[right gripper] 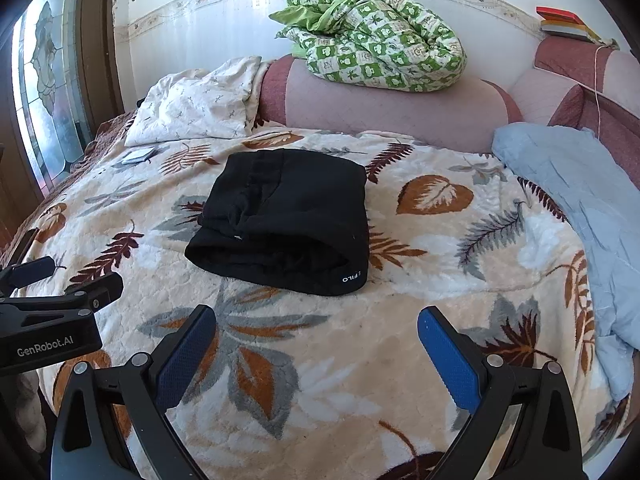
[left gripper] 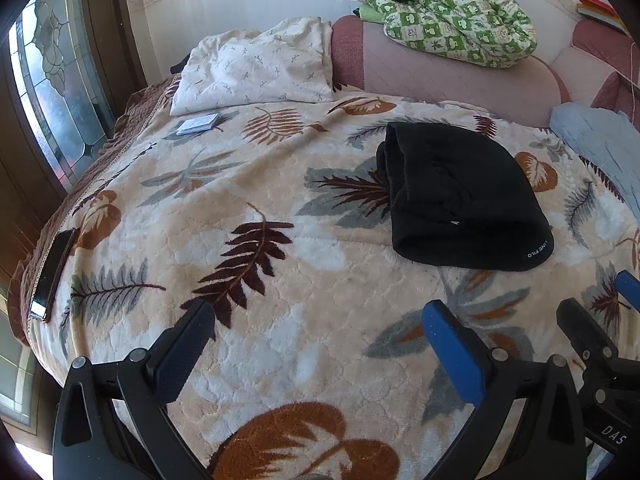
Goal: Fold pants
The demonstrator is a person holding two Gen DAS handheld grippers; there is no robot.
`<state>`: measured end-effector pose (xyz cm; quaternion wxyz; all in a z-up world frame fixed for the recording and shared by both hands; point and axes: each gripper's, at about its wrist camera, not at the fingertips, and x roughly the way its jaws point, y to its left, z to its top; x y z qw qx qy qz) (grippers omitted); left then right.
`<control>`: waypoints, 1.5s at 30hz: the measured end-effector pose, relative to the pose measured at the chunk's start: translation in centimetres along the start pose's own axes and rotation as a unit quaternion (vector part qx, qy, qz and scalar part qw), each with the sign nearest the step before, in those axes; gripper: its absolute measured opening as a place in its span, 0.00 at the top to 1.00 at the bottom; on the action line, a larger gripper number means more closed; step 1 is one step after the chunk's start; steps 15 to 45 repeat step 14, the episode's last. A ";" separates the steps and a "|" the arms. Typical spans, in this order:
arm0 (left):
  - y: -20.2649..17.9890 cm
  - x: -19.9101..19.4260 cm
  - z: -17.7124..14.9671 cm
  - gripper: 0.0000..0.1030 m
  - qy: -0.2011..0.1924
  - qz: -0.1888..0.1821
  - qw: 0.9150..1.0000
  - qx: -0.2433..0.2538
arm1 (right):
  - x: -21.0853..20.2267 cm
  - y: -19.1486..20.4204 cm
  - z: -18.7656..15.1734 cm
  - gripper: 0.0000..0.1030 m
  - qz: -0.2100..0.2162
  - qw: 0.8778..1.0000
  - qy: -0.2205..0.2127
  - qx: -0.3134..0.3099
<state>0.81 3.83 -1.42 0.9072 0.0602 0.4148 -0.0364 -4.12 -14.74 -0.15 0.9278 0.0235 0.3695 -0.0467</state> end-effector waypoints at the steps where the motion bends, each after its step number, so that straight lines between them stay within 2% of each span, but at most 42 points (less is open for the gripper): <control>1: 0.0 0.0 0.1 0.00 -0.001 0.001 1.000 0.000 | -0.1 0.1 0.1 0.00 0.001 1.000 -0.001 -0.001; 14: 0.7 0.2 1.5 0.00 -0.014 -0.002 1.000 0.003 | -0.3 1.5 2.1 0.00 0.006 1.000 -0.015 -0.019; 45: 0.7 0.2 1.5 0.00 -0.014 -0.002 1.000 0.003 | -0.3 1.5 2.1 0.00 0.006 1.000 -0.015 -0.019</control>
